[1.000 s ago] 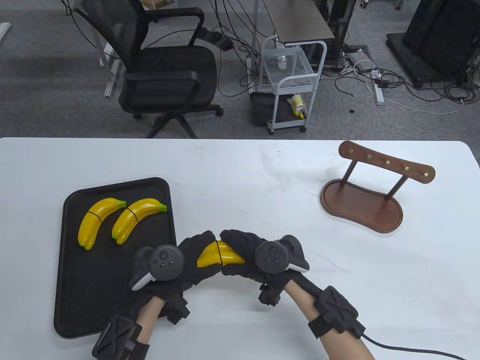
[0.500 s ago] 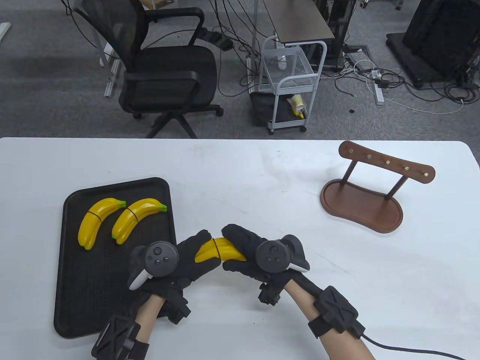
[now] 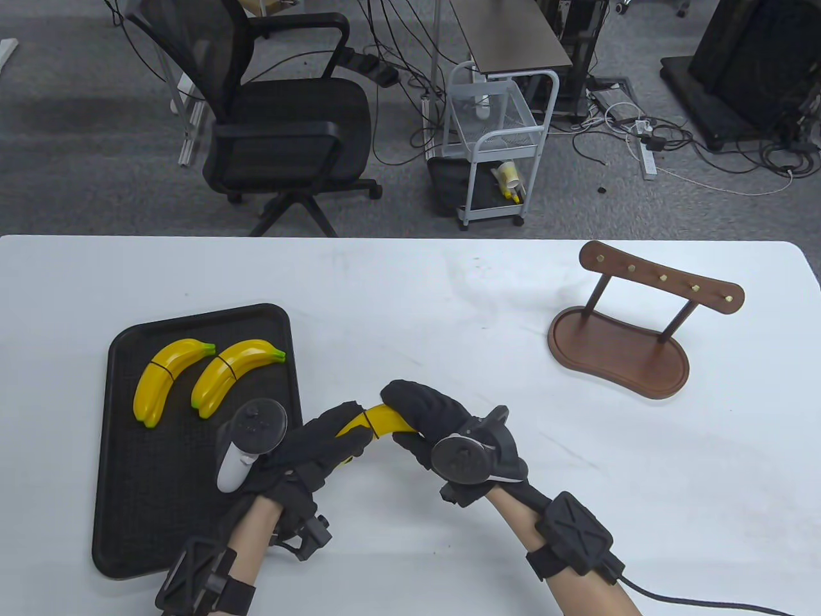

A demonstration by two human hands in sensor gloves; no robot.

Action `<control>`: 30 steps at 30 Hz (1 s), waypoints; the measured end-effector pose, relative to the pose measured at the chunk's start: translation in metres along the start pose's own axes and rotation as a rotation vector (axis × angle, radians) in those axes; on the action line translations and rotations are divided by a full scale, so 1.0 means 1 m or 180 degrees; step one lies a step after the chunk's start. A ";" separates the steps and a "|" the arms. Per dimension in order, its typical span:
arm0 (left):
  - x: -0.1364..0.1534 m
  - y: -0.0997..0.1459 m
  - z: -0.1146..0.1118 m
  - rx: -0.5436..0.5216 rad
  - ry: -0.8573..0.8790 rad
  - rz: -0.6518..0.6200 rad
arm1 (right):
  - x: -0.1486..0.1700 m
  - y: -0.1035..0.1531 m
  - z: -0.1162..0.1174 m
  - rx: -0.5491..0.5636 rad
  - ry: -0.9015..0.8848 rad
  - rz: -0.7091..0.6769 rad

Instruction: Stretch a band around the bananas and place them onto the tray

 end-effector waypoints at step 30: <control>-0.052 0.020 0.001 -0.0943 -0.2120 0.0028 | 0.022 0.002 0.010 -0.0153 -0.0337 0.0877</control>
Point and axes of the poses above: the tracker on the back of each hand, its own x axis roughly to the little-finger side, its own y axis roughly from the fingertips to the wrist, z = x × y, the point moved 4 cm from there along -y, roughly from the wrist to the fingertips, and after that the axes turned 14 degrees about x, right-handed, at the moved point
